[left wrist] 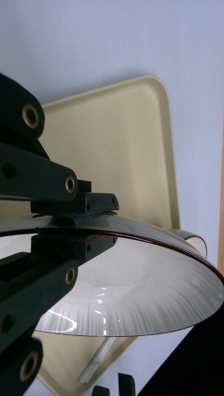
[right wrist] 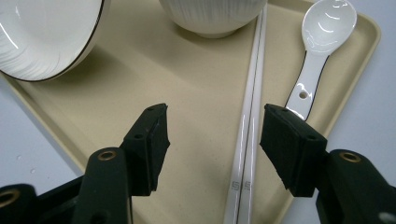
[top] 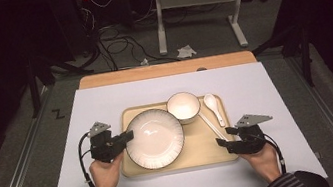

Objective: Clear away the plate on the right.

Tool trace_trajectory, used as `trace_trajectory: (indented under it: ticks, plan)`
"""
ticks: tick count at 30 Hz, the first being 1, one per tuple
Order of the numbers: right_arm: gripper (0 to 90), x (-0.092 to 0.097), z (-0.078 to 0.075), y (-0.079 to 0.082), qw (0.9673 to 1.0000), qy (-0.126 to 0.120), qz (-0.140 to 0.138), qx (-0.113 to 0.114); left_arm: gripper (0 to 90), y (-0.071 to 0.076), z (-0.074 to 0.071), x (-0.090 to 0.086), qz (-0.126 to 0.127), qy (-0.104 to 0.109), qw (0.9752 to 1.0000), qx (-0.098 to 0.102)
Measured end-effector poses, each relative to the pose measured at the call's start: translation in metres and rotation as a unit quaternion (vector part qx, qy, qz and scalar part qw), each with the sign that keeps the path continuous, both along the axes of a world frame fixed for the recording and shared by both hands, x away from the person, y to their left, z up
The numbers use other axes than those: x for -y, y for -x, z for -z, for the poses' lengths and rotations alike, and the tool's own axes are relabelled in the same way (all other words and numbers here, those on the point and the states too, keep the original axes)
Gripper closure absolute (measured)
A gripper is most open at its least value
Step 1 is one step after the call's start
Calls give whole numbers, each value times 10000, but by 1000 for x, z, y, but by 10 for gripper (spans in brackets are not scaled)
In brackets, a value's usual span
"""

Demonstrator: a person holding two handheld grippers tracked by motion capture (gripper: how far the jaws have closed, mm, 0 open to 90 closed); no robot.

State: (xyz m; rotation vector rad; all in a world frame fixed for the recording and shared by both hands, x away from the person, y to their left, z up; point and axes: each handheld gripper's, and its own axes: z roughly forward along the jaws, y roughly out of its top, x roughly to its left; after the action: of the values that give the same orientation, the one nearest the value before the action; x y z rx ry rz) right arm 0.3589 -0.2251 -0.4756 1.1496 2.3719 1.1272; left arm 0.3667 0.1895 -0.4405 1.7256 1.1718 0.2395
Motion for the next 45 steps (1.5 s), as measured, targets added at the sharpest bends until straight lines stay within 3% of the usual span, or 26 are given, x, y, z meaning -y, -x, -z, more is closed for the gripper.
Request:
trace_trajectory:
  ticks: [9, 26, 35, 40, 45]
  plan:
    - [428, -4, 2, -7, 10000, 9, -96, -8, 837, 4, 6, -11, -266, -114, 9996, -15]
    - [432, -10, 3, -17, 9998, -65, -175, 30, 827, 8, 23, -23, -732, -236, 9962, -405]
    - [436, -12, 4, -19, 9998, -59, -206, -1, 809, 5, 29, -23, -835, -173, 9949, -543]
    - [437, -15, 4, -19, 9997, 19, -225, 76, 793, 0, 34, -20, -859, -308, 9938, -633]
    - [436, -13, 3, -19, 9997, 31, -222, 119, 790, -3, 36, -18, -867, -291, 9935, -673]
